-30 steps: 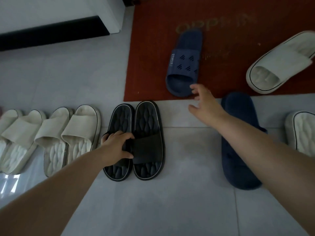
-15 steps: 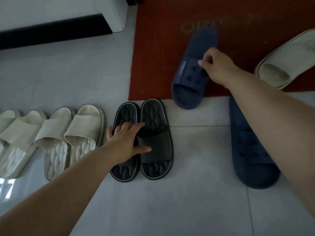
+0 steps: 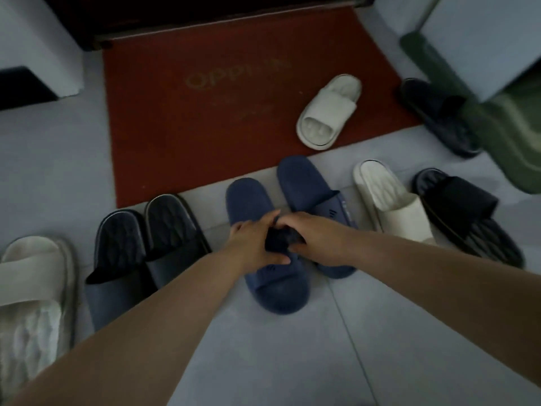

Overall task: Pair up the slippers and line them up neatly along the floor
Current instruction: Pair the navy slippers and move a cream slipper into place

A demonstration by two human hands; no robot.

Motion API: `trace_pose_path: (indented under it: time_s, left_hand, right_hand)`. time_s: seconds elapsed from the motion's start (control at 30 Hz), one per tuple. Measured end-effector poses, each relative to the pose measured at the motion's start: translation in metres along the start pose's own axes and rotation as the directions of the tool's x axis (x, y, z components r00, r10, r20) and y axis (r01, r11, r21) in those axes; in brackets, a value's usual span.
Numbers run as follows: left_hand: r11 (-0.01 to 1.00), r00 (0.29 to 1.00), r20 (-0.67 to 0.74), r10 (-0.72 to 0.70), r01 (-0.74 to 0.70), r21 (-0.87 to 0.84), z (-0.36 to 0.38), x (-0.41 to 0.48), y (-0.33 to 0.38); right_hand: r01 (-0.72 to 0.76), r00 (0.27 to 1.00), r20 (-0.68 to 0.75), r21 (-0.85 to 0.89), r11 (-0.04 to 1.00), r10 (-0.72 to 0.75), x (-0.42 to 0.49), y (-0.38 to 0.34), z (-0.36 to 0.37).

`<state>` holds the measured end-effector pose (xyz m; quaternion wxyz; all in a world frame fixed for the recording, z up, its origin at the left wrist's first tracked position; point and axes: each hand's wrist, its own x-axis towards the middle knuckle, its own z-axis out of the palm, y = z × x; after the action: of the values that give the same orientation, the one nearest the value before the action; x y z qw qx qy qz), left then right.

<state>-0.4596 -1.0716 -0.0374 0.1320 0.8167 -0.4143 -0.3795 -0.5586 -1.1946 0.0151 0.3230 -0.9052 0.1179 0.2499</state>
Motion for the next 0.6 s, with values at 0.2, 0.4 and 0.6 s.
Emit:
trace_pose_path:
  time_s: [0.2,0.4,0.6]
  left_hand:
    - [0.992,0.994,-0.013,0.107,-0.106,0.069,-0.008,0.006,0.034]
    - [0.951,0.946,-0.261,0.190,-0.244,-0.190,-0.006,0.025,0.059]
    - [0.993,0.999,-0.021,-0.027,0.024,-0.117,0.000,0.043,0.065]
  right_hand:
    - [-0.326,0.945,-0.028,-0.015,0.945,0.326,-0.110,0.042,-0.027]
    - [-0.348,0.918,-0.079,0.309,0.885,0.389,-0.156,0.092,-0.040]
    - [-0.310,0.912,-0.241,0.120,0.943,0.331,-0.128,0.169,-0.056]
